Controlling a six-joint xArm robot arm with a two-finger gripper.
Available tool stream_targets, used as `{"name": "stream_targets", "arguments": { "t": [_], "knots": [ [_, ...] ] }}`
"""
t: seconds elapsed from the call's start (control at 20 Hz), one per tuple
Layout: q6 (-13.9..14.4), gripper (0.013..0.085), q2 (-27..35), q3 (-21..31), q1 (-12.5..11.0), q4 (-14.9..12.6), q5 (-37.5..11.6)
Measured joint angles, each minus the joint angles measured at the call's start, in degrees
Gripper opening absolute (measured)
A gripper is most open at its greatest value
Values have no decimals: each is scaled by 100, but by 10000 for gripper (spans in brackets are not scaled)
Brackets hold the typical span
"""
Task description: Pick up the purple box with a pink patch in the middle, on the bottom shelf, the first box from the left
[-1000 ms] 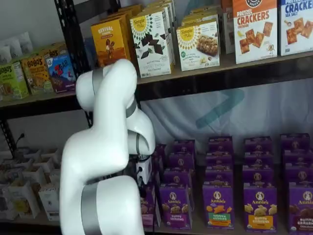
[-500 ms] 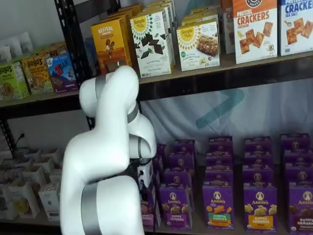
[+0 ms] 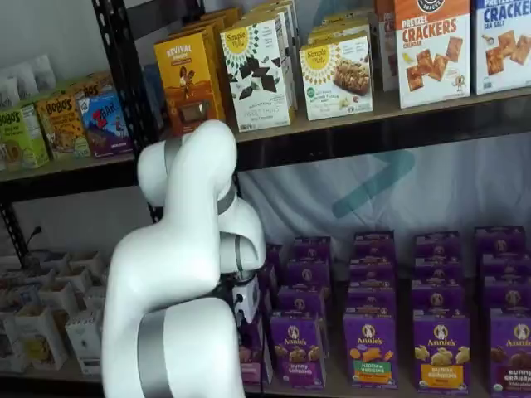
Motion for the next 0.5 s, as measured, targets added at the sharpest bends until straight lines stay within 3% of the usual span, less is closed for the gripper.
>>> {"name": "stream_targets", "arguments": {
  "t": [0.5],
  "knots": [
    [154, 850, 126, -125, 27, -140, 174]
  ]
}}
